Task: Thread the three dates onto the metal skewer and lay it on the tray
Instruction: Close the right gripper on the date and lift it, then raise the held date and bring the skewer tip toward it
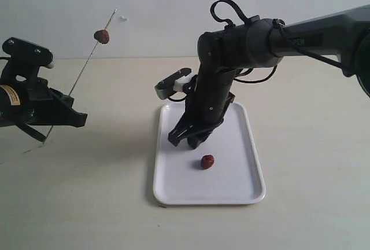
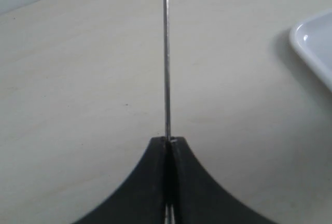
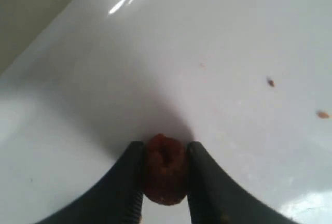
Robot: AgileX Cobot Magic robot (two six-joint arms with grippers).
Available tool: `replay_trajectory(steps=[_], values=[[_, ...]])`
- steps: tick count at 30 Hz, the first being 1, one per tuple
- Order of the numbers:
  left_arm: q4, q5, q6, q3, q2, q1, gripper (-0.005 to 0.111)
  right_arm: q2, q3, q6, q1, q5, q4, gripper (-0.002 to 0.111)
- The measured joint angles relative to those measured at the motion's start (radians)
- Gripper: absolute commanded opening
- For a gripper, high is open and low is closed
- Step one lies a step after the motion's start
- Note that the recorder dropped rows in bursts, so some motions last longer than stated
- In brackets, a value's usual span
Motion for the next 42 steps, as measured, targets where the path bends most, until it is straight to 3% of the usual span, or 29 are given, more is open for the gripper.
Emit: replay_trajectory(steps=[8, 14, 19, 26, 32, 39, 42], values=[[0.002, 0.019, 0.000, 0.000, 0.000, 0.000, 0.000, -0.010, 0.000, 0.149, -0.002, -0.034, 0.008, 0.027], [0.022, 0.114, -0.002, 0.000, -0.002, -0.018, 0.000, -0.094, 0.000, 0.195, -0.085, -0.054, 0.120, 0.027], [0.024, 0.164, -0.004, 0.000, -0.020, -0.095, 0.000, -0.144, 0.000, 0.156, -0.197, -0.065, 0.323, 0.027], [0.026, 0.189, -0.069, 0.000, -0.023, -0.253, 0.000, -0.151, 0.000, 0.004, -0.300, -0.125, 0.639, 0.027], [0.026, 0.228, -0.155, 0.000, -0.023, -0.319, 0.000, -0.151, 0.000, -0.178, -0.366, -0.164, 0.870, 0.027], [0.026, 0.097, -0.241, 0.000, -0.023, -0.414, 0.000, -0.151, 0.000, -0.278, -0.376, -0.177, 0.999, 0.027], [0.029, 0.080, -0.268, -0.027, 0.005, -0.422, 0.000, -0.151, 0.000, -0.285, -0.376, -0.172, 1.031, 0.027]])
